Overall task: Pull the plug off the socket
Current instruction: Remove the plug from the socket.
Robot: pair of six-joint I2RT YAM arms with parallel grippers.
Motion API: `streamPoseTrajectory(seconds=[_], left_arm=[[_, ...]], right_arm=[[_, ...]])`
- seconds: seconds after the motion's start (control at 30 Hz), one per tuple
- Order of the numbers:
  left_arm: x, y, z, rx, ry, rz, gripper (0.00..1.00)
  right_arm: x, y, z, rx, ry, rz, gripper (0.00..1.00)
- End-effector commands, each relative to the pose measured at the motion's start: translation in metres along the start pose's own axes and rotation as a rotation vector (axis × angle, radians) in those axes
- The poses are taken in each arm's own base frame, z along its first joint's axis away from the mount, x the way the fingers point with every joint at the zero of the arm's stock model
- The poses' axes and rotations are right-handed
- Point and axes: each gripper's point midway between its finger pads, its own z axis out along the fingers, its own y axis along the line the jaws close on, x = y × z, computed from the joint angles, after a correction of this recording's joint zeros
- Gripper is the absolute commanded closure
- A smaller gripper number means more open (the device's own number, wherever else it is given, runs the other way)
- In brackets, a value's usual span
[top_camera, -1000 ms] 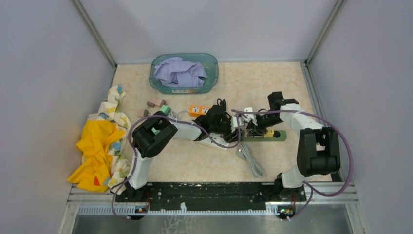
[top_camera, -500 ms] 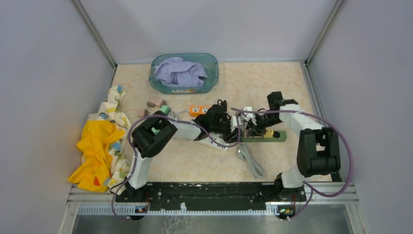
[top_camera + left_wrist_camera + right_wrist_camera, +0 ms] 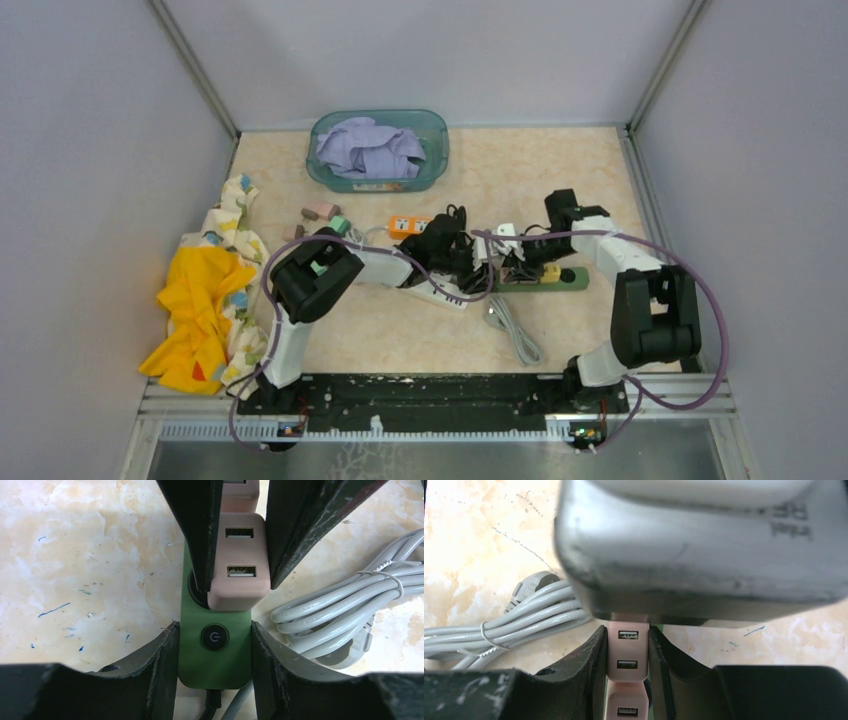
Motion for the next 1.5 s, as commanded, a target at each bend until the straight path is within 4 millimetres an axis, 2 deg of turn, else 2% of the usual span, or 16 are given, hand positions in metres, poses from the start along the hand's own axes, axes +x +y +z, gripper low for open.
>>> streamPoseTrajectory(seconds=[0.0, 0.07, 0.2, 0.3, 0.43, 0.53, 0.63, 0.8, 0.9, 1.0, 1.1, 1.17, 1.27, 1.37, 1.47], left_arm=[[0.027, -0.005, 0.002, 0.015, 0.067, -0.054, 1.00], [0.031, -0.006, 0.001, 0.015, 0.071, -0.059, 1.00], [0.034, -0.005, 0.001, 0.012, 0.075, -0.058, 1.00], [0.032, -0.004, 0.003, 0.014, 0.074, -0.055, 1.00], [0.029, -0.002, 0.005, 0.019, 0.072, -0.054, 1.00], [0.030, -0.003, 0.006, 0.022, 0.077, -0.059, 1.00], [0.032, -0.004, 0.005, 0.022, 0.078, -0.063, 1.00], [0.035, -0.006, 0.004, 0.025, 0.077, -0.071, 1.00], [0.035, -0.006, 0.005, 0.028, 0.077, -0.068, 1.00], [0.034, -0.005, 0.006, 0.032, 0.079, -0.069, 1.00], [0.033, -0.004, 0.008, 0.034, 0.080, -0.069, 1.00], [0.033, -0.003, 0.009, 0.033, 0.083, -0.071, 1.00], [0.033, -0.003, 0.008, 0.030, 0.083, -0.071, 1.00], [0.034, -0.004, 0.008, 0.034, 0.084, -0.073, 1.00], [0.037, -0.006, 0.006, 0.037, 0.092, -0.070, 1.00]], right_arm=[[-0.060, -0.023, -0.005, 0.092, -0.229, -0.087, 1.00], [-0.049, -0.030, -0.019, 0.140, -0.209, -0.070, 1.00], [-0.028, -0.018, -0.033, 0.131, -0.157, -0.119, 1.00], [-0.033, 0.000, -0.025, 0.063, -0.186, -0.169, 1.00], [-0.052, 0.018, 0.006, -0.061, -0.215, -0.205, 1.00], [-0.071, 0.005, 0.012, -0.034, -0.267, -0.154, 1.00], [-0.077, -0.015, 0.000, 0.059, -0.305, -0.110, 1.00], [-0.049, -0.031, -0.029, 0.184, -0.240, -0.076, 1.00], [-0.040, -0.018, -0.029, 0.149, -0.203, -0.148, 1.00], [-0.052, 0.005, -0.018, 0.039, -0.258, -0.201, 1.00], [-0.070, 0.022, 0.002, -0.067, -0.307, -0.222, 1.00], [-0.083, 0.015, 0.008, -0.055, -0.346, -0.182, 1.00], [-0.091, -0.009, 0.001, 0.032, -0.369, -0.114, 1.00], [-0.079, -0.029, -0.018, 0.156, -0.366, -0.065, 1.00], [-0.053, -0.036, -0.036, 0.230, -0.276, -0.092, 1.00]])
